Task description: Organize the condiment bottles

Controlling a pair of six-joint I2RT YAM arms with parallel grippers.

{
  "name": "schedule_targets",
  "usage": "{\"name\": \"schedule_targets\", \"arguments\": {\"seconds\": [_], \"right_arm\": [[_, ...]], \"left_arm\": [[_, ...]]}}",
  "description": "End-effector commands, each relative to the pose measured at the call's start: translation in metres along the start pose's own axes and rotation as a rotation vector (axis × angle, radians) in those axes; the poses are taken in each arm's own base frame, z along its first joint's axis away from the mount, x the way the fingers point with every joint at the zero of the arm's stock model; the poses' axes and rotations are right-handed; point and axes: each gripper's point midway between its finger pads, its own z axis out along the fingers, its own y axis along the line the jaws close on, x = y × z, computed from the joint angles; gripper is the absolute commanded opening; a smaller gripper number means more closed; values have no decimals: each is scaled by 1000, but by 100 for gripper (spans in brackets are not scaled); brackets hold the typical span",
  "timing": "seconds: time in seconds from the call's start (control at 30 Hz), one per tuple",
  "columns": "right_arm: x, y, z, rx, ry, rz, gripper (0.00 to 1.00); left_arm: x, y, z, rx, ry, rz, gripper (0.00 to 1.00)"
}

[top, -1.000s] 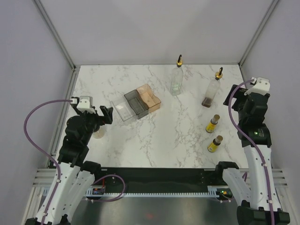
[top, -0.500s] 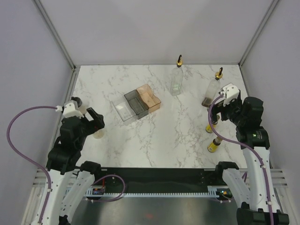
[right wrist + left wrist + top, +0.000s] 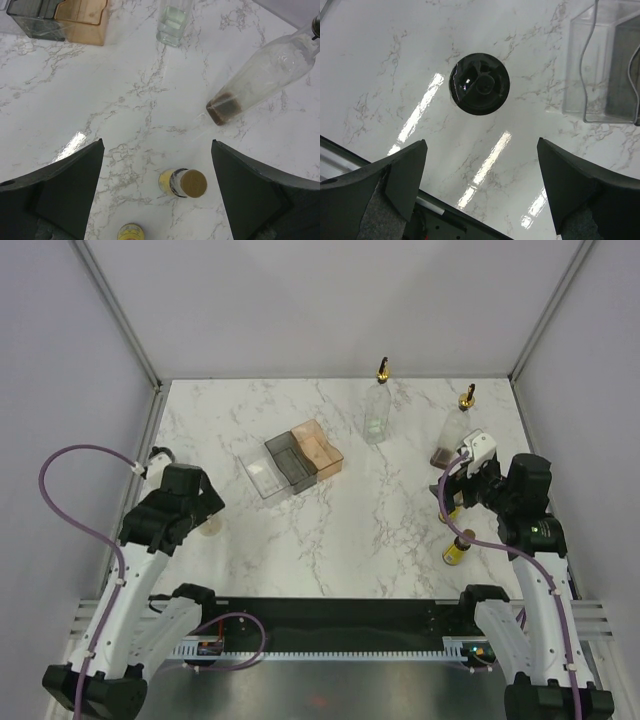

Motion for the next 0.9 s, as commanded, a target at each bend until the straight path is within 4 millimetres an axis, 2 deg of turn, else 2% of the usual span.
{"name": "schedule_targets", "arguments": {"seconds": [0.0, 0.13, 0.27, 0.63, 0.77, 0.83, 0.87], "right_arm": [[-10, 4, 0, -24, -56, -41, 98], [-9, 5, -2, -18, -62, -55, 98], [-8, 5, -3, -13, -62, -56, 98], [-9, 8, -9, -13, -66, -67, 98], [-10, 10, -10, -15, -70, -73, 98], [-9, 10, -11, -15, -69, -76, 98], [-9, 10, -11, -17, -68, -76, 98]], "left_arm": [[4, 5, 11, -69, 9, -56, 100], [19, 0, 32, -113, 85, -36, 99], [22, -3, 45, -143, 102, -40, 97], [18, -9, 73, -177, 136, -49, 96], [14, -5, 87, -207, 146, -61, 95], [14, -3, 93, -222, 149, -65, 92], [15, -1, 95, -225, 154, -64, 86]]}}
